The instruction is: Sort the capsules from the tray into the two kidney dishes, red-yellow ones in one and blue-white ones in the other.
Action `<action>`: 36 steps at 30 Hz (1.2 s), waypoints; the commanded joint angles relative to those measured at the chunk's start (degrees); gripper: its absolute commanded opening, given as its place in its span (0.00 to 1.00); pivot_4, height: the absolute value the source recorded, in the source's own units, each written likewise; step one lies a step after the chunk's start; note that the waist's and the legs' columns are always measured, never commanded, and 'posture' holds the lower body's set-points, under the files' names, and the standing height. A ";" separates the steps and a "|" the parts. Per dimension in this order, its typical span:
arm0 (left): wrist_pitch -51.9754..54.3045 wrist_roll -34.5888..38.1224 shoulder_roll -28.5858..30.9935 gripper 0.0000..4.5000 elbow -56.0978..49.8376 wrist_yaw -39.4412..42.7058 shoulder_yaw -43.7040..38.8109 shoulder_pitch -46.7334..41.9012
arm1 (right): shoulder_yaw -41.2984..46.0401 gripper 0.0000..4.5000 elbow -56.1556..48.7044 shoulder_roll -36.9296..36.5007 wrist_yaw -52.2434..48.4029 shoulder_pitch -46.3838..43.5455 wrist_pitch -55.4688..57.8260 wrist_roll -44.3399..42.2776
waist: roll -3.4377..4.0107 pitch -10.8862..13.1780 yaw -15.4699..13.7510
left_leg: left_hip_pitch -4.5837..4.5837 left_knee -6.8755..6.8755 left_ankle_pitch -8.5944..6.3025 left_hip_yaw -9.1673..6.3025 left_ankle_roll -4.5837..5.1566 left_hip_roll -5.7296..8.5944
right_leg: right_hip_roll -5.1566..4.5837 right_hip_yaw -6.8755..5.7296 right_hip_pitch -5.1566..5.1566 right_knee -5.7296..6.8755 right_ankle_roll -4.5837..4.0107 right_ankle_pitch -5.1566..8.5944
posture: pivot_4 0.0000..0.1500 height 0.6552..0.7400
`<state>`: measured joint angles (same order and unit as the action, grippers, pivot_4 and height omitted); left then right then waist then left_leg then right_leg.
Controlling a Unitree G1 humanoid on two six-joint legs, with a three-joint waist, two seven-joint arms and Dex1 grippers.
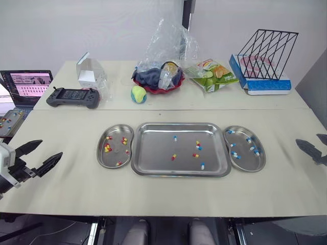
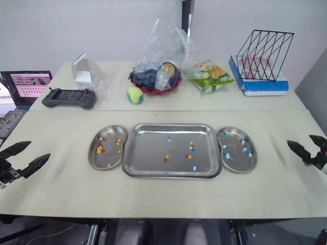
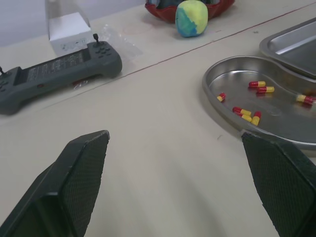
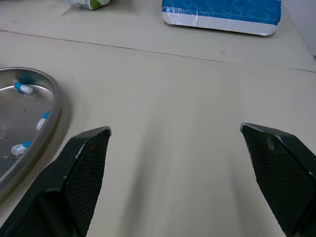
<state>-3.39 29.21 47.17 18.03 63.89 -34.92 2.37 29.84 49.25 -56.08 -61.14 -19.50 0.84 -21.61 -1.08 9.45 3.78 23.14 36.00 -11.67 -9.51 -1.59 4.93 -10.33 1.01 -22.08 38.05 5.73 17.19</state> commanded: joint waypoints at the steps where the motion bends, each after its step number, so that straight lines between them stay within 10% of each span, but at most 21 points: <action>1: 6.10 4.48 2.07 1.00 -5.79 2.10 -0.15 -0.40 | 0.60 0.99 -5.69 -1.23 -2.49 1.24 2.93 -2.27 | 0.00 0.00 0.02 | 0.01 0.00 0.00 0.00 0.00 0.00 | 0.00 0.00 -0.01 0.01 0.00 0.00 | 1.00 0.99; 20: 22.66 4.47 7.45 1.00 -33.29 7.26 23.91 -15.00 | 8.53 0.99 -57.47 0.02 -12.45 30.50 31.23 -19.22 | 0.01 0.00 -1.50 | 0.09 0.27 -0.06 0.01 0.10 0.01 | 0.02 0.00 0.03 0.03 0.00 0.00 | 1.00 0.99; 36: 31.19 -9.42 -13.14 1.00 -21.54 -0.21 51.25 -40.00 | 16.64 0.99 -74.96 8.32 -4.25 42.96 33.12 -22.98 | -0.11 0.06 -3.08 | -0.02 0.82 -0.19 -0.08 0.31 0.12 | 0.01 -0.17 0.78 -0.20 0.10 0.02 | 1.00 0.99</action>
<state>28.71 21.41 34.92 -4.10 65.65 15.85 -36.45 43.91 -24.08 -47.79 -66.03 23.46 34.98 -44.01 -1.19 9.51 0.70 23.12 36.82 -11.85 -9.60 -1.28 5.05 -10.32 0.84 -21.30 37.83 5.84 17.21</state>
